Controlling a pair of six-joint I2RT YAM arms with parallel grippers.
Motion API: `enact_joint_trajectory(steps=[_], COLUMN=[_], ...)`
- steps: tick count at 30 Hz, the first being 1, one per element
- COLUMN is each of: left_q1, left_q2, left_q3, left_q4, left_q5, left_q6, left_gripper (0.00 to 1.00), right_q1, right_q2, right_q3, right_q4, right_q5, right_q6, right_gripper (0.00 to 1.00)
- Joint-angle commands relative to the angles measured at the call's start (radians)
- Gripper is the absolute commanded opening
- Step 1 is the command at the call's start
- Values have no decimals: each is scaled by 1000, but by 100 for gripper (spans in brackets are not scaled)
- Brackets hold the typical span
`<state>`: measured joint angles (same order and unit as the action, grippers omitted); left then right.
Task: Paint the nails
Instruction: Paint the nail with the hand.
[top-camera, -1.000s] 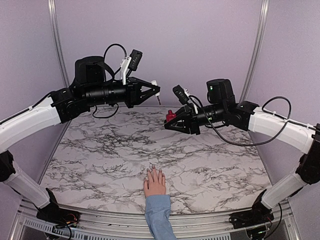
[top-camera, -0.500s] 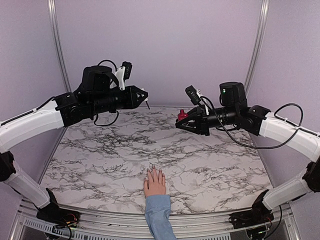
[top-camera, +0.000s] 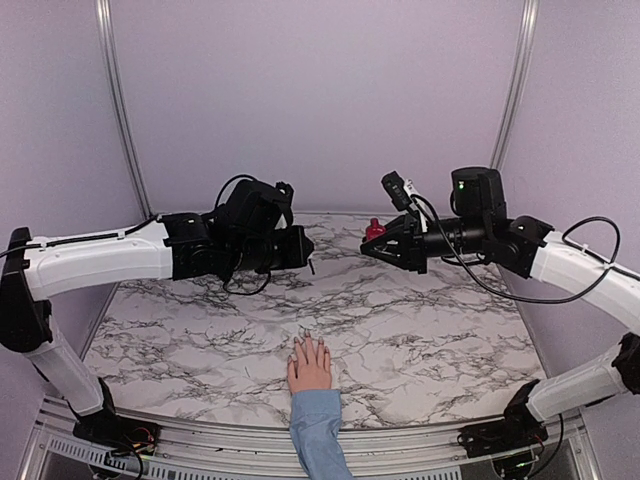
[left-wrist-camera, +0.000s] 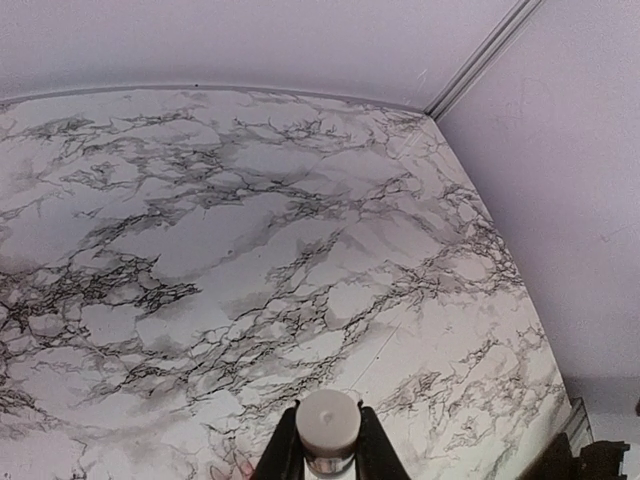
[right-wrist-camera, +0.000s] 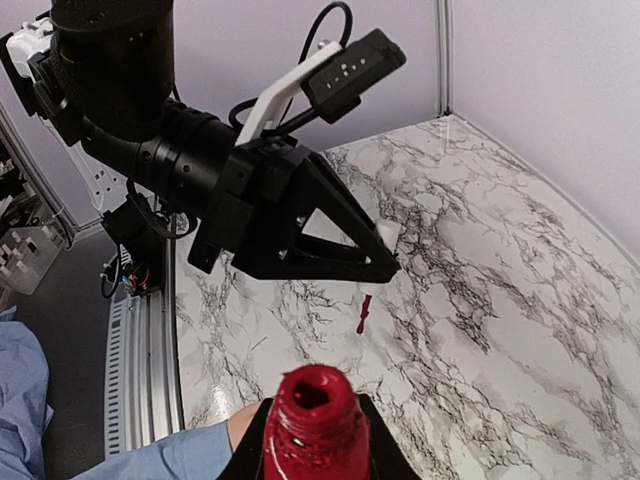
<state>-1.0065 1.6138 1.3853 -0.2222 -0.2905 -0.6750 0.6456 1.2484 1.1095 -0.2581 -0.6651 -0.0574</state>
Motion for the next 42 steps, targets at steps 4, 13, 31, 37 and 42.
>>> enact_joint_trajectory(steps=[4,13,31,37,42], left_q1=[-20,-23,-33,-42,-44], left_q2=[51,124,226,239,252], left_q3=[-29,-44,-80,-67,-62], left_q4=[-47,-48,-51,-51,-65], left_q5=[-44,-61,-87,-90,-97], left_q6=[-76,-99,-197,-189,-199], left_gripper=[0,0,0,0,0], right_q1=[-10,-14,-15,-14,-15], right_q2=[-22,28,25,23,26], right_q3=[-13,24,18,10,10], right_q4=[13,9,18,19,22], right_q5=[31,34,34,38,37], right_q6=[13,8,4,1,1], right_gripper=[0,0,0,0,0])
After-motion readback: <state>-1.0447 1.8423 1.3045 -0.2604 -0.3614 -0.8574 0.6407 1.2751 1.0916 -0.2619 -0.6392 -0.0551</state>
